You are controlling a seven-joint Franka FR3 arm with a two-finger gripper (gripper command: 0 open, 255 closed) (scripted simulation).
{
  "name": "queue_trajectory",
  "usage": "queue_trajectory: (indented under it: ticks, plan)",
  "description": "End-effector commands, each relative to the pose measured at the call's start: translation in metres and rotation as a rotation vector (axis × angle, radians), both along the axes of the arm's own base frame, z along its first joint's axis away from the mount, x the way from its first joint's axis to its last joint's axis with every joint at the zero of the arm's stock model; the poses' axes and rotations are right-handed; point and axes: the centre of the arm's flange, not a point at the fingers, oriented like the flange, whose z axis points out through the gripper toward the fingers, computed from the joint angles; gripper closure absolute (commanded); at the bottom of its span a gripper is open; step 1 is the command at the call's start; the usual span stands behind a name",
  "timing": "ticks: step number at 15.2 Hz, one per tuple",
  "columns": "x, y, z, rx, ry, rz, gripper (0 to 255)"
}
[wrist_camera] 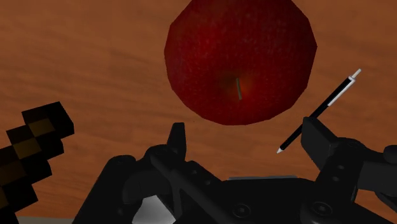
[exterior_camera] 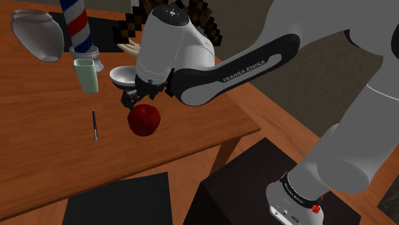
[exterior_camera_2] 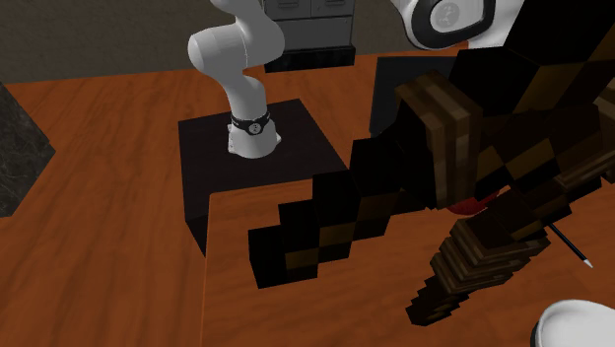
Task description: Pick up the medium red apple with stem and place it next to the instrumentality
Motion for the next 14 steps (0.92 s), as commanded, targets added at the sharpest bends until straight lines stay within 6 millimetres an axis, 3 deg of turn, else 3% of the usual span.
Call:
queue_trajectory:
  ticks: [1, 2, 6, 14]
  plan:
    - [0.000, 0.000, 0.000, 0.000, 0.000, 0.000, 0]
    - [0.000, 0.000, 0.000, 0.000, 0.000, 0.000, 0]
    - [-0.020, -0.002, 0.046, 0.000, 0.000, 0.000, 0]
    - [-0.020, -0.002, 0.046, 0.000, 0.000, 0.000, 0]
